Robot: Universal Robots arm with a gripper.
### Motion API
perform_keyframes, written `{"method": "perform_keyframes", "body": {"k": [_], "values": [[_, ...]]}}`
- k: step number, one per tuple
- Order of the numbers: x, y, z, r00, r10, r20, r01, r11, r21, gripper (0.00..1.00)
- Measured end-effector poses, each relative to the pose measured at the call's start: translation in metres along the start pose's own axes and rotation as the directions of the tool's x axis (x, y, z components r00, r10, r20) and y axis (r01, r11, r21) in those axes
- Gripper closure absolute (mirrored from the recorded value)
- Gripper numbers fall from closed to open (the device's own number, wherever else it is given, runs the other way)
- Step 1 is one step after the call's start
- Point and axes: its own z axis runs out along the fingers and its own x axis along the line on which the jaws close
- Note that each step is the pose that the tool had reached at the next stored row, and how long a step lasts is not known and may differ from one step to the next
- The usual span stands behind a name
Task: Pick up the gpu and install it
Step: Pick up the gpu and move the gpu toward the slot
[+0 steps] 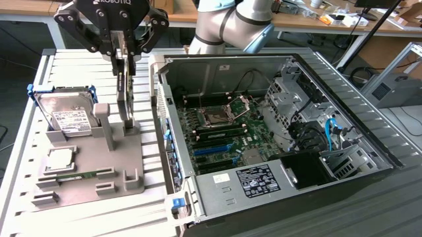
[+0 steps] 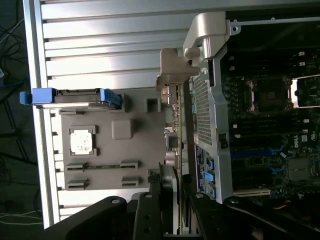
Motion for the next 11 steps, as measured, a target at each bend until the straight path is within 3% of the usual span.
{"method": "perform_keyframes", "body": {"k": [11], "values": [[-0.015,0.0012,0.0004,1.0,0.0,0.0,0.0,1.0,0.0001,0.73]]}}
